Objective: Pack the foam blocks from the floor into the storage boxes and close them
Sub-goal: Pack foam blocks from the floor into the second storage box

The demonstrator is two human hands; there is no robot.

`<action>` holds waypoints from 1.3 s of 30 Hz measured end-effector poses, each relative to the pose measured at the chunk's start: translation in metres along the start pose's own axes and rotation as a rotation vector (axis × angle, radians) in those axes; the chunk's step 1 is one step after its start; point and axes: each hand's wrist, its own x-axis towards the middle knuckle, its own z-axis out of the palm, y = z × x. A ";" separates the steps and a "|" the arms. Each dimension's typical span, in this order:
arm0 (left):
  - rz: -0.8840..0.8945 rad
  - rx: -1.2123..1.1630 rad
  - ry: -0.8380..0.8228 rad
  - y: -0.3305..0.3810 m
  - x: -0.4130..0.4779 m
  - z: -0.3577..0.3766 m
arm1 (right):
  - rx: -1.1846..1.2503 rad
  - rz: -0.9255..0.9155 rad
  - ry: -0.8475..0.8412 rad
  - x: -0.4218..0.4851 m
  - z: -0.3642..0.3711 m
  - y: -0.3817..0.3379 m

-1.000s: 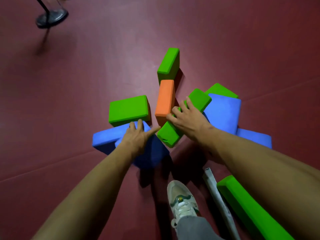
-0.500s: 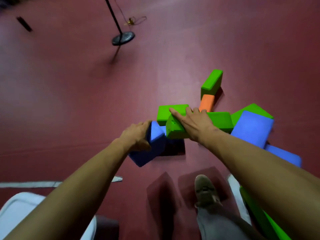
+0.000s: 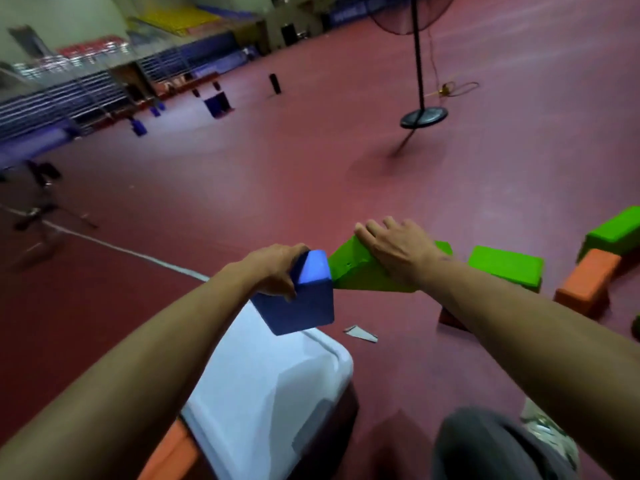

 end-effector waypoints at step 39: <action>-0.672 -0.170 -0.326 -0.283 -0.425 0.299 | 1.036 -0.539 -0.327 0.047 0.031 -0.522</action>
